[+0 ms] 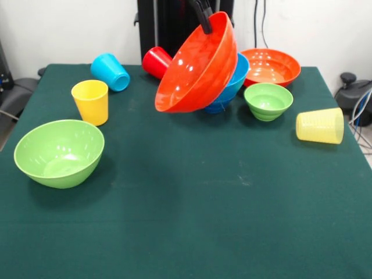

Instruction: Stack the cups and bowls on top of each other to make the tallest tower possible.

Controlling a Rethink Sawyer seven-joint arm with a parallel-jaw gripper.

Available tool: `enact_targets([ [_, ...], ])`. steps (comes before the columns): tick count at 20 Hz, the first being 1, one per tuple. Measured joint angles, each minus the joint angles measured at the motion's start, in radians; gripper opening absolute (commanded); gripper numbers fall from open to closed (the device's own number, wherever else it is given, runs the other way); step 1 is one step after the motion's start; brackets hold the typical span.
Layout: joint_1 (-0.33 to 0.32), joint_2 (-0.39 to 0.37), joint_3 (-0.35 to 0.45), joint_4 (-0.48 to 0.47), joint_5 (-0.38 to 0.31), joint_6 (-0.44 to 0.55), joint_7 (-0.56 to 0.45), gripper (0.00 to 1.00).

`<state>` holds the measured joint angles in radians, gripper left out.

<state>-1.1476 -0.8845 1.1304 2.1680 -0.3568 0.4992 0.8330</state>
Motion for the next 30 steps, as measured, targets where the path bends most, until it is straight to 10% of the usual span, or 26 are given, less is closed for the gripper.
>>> enact_targets([
  [30,-0.104,0.041,0.050,0.032,-0.020,0.000,0.000,0.00],
])
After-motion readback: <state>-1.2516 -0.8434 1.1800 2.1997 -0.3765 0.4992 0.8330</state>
